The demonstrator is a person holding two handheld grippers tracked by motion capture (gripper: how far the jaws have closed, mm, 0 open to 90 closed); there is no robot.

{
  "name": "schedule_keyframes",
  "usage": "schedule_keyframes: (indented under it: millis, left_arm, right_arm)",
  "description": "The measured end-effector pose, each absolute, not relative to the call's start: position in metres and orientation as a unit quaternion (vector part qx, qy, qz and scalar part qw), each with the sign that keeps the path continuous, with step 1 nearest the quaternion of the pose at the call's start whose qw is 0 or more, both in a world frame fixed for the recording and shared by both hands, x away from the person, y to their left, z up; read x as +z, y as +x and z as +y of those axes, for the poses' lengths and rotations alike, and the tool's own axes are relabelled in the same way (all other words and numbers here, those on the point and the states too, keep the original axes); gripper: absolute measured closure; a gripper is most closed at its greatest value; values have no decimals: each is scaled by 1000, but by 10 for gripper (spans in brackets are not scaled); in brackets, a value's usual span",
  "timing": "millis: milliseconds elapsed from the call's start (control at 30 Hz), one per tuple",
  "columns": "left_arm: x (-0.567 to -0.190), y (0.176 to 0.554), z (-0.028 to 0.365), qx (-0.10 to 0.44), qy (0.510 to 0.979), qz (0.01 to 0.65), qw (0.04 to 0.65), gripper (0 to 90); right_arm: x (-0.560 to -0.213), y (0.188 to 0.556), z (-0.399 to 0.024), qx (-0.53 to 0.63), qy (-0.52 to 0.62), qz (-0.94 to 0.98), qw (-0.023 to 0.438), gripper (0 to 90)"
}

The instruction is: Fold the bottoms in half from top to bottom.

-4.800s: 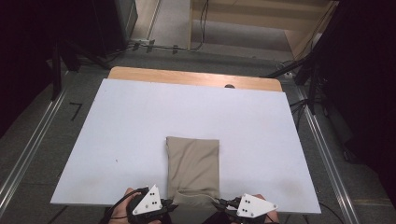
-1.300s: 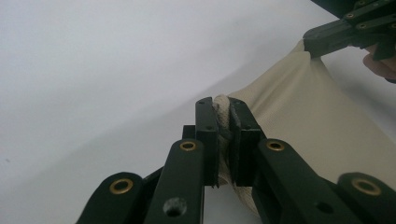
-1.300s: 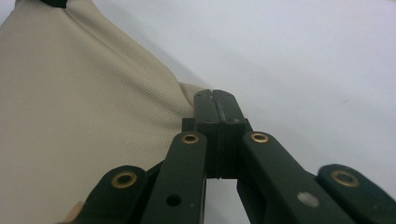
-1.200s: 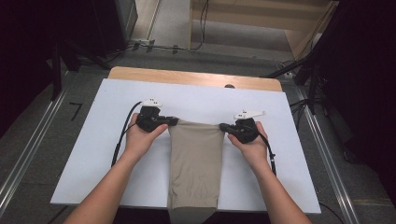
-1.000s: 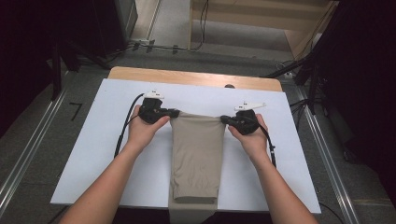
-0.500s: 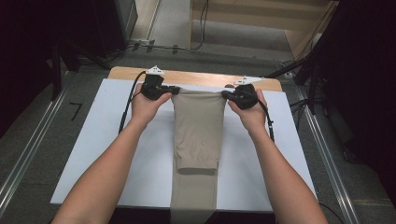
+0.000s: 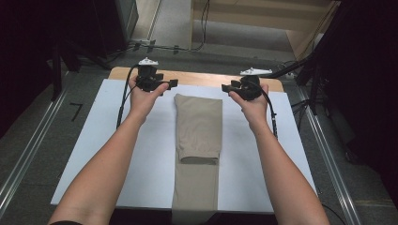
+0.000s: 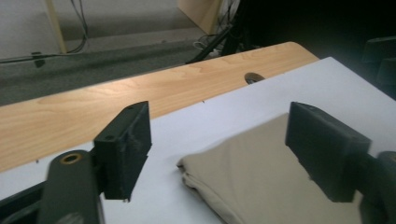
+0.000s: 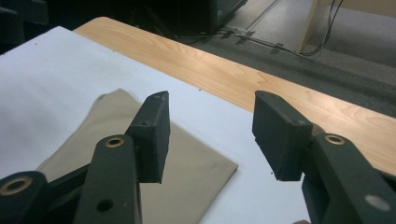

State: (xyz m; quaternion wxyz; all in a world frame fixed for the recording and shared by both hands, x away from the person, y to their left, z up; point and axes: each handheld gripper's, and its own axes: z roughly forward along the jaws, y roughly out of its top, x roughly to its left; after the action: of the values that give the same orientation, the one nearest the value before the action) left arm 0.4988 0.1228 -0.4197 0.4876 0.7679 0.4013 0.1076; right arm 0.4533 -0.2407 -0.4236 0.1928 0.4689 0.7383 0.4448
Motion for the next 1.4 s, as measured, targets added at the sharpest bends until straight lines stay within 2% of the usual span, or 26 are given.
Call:
schedule_keyframes:
  millis: [333, 533, 933, 1100, 1267, 1400]
  left_arm:
    - [-443, 457, 136, 73, 778, 373, 499, 221]
    - [-448, 426, 132, 83, 792, 350, 494, 228]
    - [-454, 372, 121, 47, 798, 309, 515, 231]
    - [-464, 353, 116, 30, 807, 299, 508, 330]
    - [-478, 337, 109, 26, 818, 291, 496, 405]
    - [-483, 327, 101, 26, 828, 287, 482, 476]
  right_arm:
    - [-435, 399, -240, 462, 447, 748, 166, 432]
    - [-444, 365, -239, 467, 444, 749, 157, 432]
    - [-471, 318, -228, 465, 428, 761, 148, 441]
    - [-481, 304, -222, 466, 411, 771, 135, 444]
    - [-488, 292, -216, 471, 408, 773, 119, 500]
    - [-493, 283, -208, 469, 406, 777, 106, 511]
